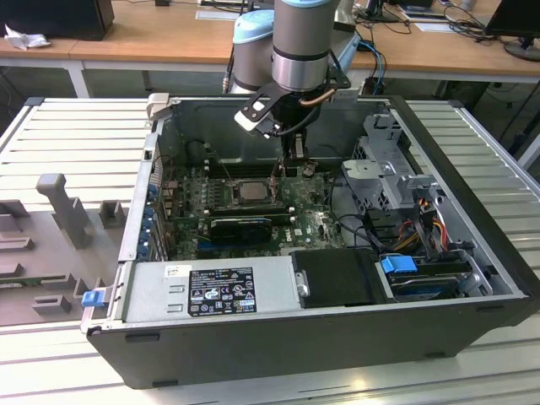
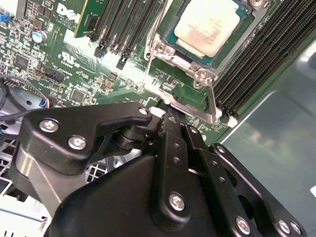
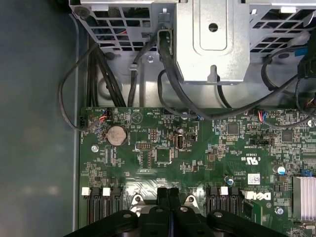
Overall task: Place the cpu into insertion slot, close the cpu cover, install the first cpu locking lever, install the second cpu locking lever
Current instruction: 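Close the cpu cover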
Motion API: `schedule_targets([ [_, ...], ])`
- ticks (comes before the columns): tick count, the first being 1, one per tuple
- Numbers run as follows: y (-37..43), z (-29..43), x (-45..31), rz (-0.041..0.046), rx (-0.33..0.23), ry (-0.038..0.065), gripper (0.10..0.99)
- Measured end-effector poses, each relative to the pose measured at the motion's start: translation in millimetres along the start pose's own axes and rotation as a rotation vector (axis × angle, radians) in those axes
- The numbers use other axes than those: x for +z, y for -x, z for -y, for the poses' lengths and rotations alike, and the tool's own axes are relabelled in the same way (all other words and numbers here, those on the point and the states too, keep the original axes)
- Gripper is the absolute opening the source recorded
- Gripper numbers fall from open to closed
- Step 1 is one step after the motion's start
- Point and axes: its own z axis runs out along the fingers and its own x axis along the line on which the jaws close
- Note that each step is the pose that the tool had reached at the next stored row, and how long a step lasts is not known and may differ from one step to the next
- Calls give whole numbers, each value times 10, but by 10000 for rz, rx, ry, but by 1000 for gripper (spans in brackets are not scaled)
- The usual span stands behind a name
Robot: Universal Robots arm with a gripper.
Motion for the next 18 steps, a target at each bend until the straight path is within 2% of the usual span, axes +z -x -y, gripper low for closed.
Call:
schedule_targets([
  [12, 0, 31, -2, 1, 0, 0, 106],
  [18, 0, 78, -4, 0, -1, 0, 106],
])
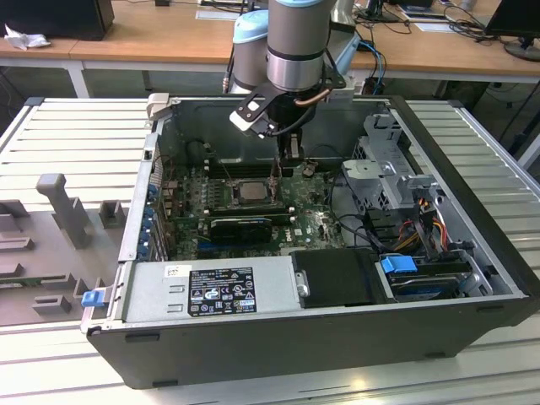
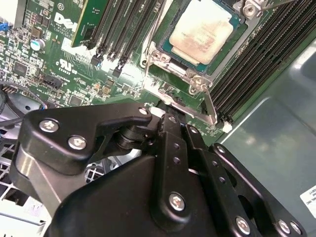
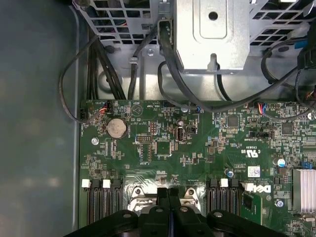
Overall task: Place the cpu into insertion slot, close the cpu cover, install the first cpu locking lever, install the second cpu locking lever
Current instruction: 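Close the cpu cover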
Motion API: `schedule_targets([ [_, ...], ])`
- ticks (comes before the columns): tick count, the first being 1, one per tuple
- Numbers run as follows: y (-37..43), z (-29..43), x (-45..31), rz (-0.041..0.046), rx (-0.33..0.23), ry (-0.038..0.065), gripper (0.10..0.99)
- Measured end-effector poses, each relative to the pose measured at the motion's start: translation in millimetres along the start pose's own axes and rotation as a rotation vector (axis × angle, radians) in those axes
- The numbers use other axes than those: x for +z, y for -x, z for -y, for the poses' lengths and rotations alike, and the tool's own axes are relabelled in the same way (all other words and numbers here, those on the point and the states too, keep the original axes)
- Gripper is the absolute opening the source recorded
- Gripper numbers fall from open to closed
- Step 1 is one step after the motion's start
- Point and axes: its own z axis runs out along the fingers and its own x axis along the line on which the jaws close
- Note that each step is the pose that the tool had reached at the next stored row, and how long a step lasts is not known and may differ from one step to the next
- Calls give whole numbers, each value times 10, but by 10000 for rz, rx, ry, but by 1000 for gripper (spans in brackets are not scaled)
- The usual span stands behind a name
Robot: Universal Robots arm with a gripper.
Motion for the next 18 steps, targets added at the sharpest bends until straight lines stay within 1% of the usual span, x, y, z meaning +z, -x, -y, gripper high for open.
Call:
schedule_targets([
  [4, 0, 22, -1, 0, 0, 0, 106],
  [18, 0, 45, -2, -26, 2, 0, 106],
])
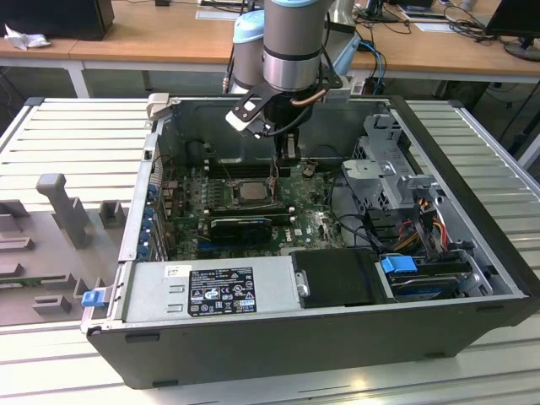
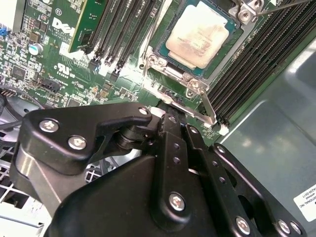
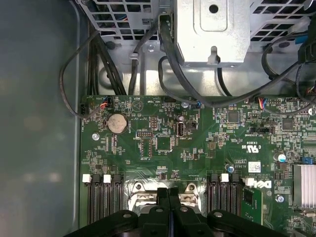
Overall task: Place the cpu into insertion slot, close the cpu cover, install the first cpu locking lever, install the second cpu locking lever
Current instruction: 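Close the cpu cover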
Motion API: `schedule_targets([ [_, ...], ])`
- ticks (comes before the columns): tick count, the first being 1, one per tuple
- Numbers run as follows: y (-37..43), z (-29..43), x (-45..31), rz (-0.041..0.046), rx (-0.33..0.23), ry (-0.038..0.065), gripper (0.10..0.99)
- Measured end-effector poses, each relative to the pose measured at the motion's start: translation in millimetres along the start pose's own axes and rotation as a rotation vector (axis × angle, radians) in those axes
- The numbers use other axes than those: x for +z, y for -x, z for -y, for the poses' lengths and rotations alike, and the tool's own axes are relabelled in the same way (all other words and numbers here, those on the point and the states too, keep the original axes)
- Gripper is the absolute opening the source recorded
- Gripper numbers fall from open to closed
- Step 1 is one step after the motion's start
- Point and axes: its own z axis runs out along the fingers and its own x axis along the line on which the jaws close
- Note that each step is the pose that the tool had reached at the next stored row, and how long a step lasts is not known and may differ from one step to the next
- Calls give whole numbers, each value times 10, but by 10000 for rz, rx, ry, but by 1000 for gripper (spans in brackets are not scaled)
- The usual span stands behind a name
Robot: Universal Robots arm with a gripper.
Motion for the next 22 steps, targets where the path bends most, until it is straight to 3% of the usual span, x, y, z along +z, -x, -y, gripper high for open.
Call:
schedule_targets([
  [22, 0, 60, -3, -7, 0, 0, 106],
])
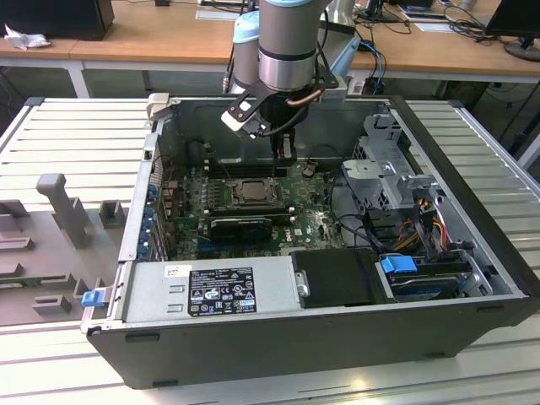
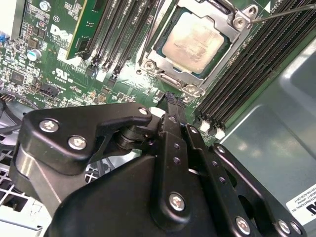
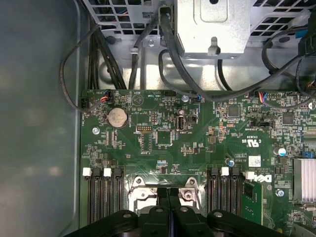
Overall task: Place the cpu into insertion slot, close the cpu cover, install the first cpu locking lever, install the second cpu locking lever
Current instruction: 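Close the cpu cover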
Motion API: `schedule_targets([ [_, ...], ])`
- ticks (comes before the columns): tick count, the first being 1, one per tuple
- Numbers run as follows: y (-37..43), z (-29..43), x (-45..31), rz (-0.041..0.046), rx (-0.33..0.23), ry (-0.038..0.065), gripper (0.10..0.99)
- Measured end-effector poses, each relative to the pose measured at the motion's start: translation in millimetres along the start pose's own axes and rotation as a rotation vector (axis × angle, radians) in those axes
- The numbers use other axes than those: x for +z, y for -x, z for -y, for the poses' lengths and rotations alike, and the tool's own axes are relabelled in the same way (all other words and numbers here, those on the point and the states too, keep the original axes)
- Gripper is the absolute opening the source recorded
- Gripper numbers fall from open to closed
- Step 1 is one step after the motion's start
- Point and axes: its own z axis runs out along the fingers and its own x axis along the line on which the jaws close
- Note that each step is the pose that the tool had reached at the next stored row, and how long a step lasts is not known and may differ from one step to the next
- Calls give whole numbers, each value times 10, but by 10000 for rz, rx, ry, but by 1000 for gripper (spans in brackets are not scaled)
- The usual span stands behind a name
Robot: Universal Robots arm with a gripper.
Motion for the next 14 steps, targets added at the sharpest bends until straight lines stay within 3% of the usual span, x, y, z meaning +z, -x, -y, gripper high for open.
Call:
schedule_targets([
  [14, 0, 25, 0, -8, 2, 0, 106],
])
